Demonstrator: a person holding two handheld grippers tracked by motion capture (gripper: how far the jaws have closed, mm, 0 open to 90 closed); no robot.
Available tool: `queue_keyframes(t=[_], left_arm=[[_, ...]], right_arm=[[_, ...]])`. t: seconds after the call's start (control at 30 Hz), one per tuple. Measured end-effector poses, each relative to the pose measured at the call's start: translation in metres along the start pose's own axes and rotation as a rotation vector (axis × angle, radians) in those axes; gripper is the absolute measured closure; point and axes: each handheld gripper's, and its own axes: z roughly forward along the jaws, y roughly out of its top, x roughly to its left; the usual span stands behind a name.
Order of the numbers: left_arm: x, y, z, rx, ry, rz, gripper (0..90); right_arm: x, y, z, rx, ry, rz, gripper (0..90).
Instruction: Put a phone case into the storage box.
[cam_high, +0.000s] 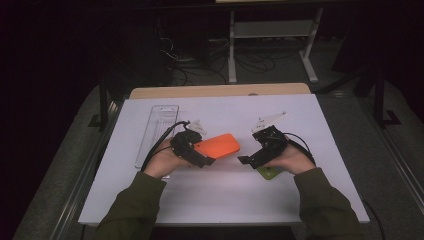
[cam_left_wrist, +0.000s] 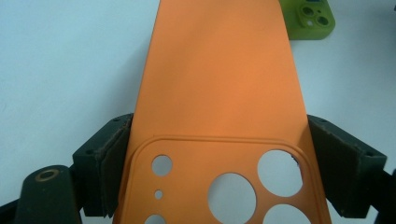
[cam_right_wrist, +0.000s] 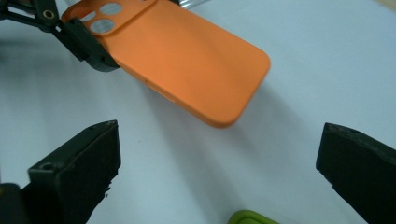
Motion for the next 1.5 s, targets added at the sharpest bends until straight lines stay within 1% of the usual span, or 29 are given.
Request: queue_keyframes(t=[0.03,0.1,0.27,0.3,0.33,0.37,0.4,0.43,0.47,0.5,0.57,0.6,0.63,0.67,0.77,0.83,0.87,0.97,1.0,1.07,1.13,1.2,1.3,1.33,1.37,1.4,1.43,1.47,1.5], left_arm=[[0.002,0.000,-0.002,0.010,0.004,0.015,15.2],[0.003,0.000,-0.003,0.013,0.003,0.021,15.2],[0.003,0.000,-0.005,-0.006,0.009,-0.003,15.2],[0.001,0.000,-0.004,-0.018,0.010,-0.036,15.2],[0.002,0.000,-0.003,-0.016,0.010,-0.033,15.2],[0.002,0.000,-0.003,-0.016,0.010,-0.033,15.2],[0.001,0.000,-0.003,-0.018,0.008,-0.037,15.2],[0.001,0.000,-0.003,-0.018,0.008,-0.037,15.2],[0.002,0.000,-0.003,-0.019,0.012,-0.033,15.2],[0.003,0.000,-0.004,-0.004,0.014,-0.015,15.1],[0.005,0.000,-0.005,0.003,0.015,-0.013,15.1],[0.004,0.000,-0.004,-0.005,0.017,-0.028,15.2],[0.005,0.000,-0.005,0.006,0.018,-0.014,15.1],[0.005,0.000,-0.005,0.006,0.018,-0.014,15.2],[0.005,0.000,-0.005,0.003,0.014,-0.017,15.2],[0.004,0.000,-0.004,-0.012,0.012,-0.036,15.2],[0.005,0.000,-0.005,0.005,0.015,-0.015,15.2],[0.005,0.000,-0.005,0.005,0.015,-0.016,15.2],[0.004,0.000,-0.005,-0.004,0.012,-0.027,15.2],[0.004,0.000,-0.005,-0.001,0.013,-0.022,15.2],[0.004,0.000,-0.005,-0.005,0.015,-0.022,15.3],[0.004,0.000,-0.005,-0.009,0.015,-0.025,15.3],[0.004,0.000,-0.006,-0.006,0.017,-0.020,15.3],[0.004,0.000,-0.006,-0.007,0.017,-0.019,15.3],[0.003,0.000,-0.005,-0.019,0.018,-0.032,15.3],[0.004,0.000,-0.006,-0.019,0.019,-0.028,15.3],[0.004,0.000,-0.006,-0.019,0.019,-0.028,15.3],[0.005,0.000,-0.007,0.000,0.019,-0.006,15.3],[0.005,0.000,-0.007,0.001,0.020,-0.004,15.3]], right_arm=[[0.000,-0.002,0.000,-0.007,-0.011,0.004,0.0],[0.003,-0.007,-0.002,-0.020,-0.040,0.026,0.0],[0.006,-0.022,-0.002,-0.053,-0.057,0.098,0.0],[0.006,-0.025,-0.001,-0.057,-0.060,0.107,0.0],[0.007,-0.028,0.000,-0.059,-0.071,0.116,0.0],[0.007,-0.028,0.000,-0.059,-0.071,0.116,0.0],[0.008,-0.033,0.002,-0.074,-0.103,0.116,0.0],[0.009,-0.035,0.004,-0.076,-0.114,0.123,0.0],[0.009,-0.036,0.005,-0.084,-0.128,0.109,0.0],[0.009,-0.037,0.006,-0.090,-0.142,0.103,0.0],[0.010,-0.036,0.008,-0.102,-0.155,0.108,0.0],[0.010,-0.035,0.009,-0.107,-0.166,0.094,0.0],[0.011,-0.035,0.010,-0.105,-0.177,0.085,0.0],[0.011,-0.035,0.010,-0.105,-0.177,0.085,0.0],[0.015,-0.035,0.013,-0.093,-0.211,0.024,0.0],[0.017,-0.035,0.014,-0.091,-0.224,0.010,0.0],[0.017,-0.035,0.014,-0.087,-0.247,-0.026,0.0],[0.018,-0.035,0.015,-0.093,-0.260,-0.043,0.0],[0.020,-0.035,0.015,-0.091,-0.271,-0.059,0.0],[0.020,-0.035,0.015,-0.097,-0.284,-0.076,0.0],[0.021,-0.035,0.015,-0.093,-0.285,-0.078,0.0],[0.024,-0.034,0.016,-0.097,-0.311,-0.120,0.0],[0.026,-0.033,0.016,-0.095,-0.315,-0.134,0.0],[0.028,-0.033,0.016,-0.097,-0.330,-0.166,0.0],[0.029,-0.033,0.017,-0.093,-0.337,-0.175,0.0],[0.030,-0.033,0.017,-0.093,-0.346,-0.189,0.0],[0.030,-0.033,0.017,-0.093,-0.346,-0.189,0.0],[0.031,-0.033,0.018,-0.086,-0.356,-0.214,0.0],[0.032,-0.033,0.018,-0.088,-0.363,-0.224,0.0]])
